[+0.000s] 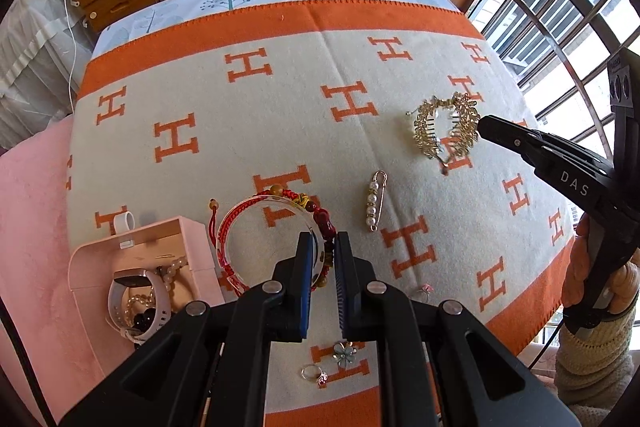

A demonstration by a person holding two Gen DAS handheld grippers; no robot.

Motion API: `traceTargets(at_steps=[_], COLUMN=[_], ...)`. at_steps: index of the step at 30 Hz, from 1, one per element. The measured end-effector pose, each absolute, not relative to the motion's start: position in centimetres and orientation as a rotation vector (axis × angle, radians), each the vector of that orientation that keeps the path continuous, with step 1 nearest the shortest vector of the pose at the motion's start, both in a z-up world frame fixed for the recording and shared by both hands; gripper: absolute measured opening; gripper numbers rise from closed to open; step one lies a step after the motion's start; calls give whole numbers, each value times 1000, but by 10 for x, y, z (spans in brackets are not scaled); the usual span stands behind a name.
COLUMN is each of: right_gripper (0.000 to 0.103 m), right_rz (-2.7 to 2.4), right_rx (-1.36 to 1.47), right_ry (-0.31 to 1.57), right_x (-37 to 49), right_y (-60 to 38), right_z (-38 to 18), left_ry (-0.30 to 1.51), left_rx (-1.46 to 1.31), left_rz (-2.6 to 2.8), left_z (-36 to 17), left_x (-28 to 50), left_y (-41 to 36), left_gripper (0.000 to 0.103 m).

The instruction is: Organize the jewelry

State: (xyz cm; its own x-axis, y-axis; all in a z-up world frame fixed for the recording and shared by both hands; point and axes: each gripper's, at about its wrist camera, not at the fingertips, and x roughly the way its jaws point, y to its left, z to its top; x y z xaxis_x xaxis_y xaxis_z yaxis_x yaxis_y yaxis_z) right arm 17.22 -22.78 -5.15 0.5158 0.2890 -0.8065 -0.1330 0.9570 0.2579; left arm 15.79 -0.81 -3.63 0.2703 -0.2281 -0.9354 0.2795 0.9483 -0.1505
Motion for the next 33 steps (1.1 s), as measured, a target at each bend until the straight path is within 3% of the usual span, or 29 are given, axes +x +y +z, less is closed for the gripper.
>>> traceTargets(at_steps=[7,12,14,17,21,26,33], right_gripper=[3,4,7,23,24,33,33], right_rz=[277,264,244,208,250,299,336], right_rx=[96,190,195,183,192,40,-277], right_ry=[914,997,1040,1094,1148,1148,1104], right_x=[152,168,176,183,183,182,174], right_y=[-197,-204,-208,-213,-220,-207,-180], right_z=[-17,-27,-39,-58,-74,-78,-84], left_ry=[1173,1145,1145,1154,1170,1191,1213], left_rx=[11,-5,-7,-9,-9,-8,-3], left_rz=[-348,-336,-335,-341,-346,-349,-353], left_z=[-4,9,10,7,1,-7,-14], left_x=[135,124,122,119,120,125,130], left_y=[13,28,33,35,35,29,19], left_gripper=[8,8,8,8,8,8,8])
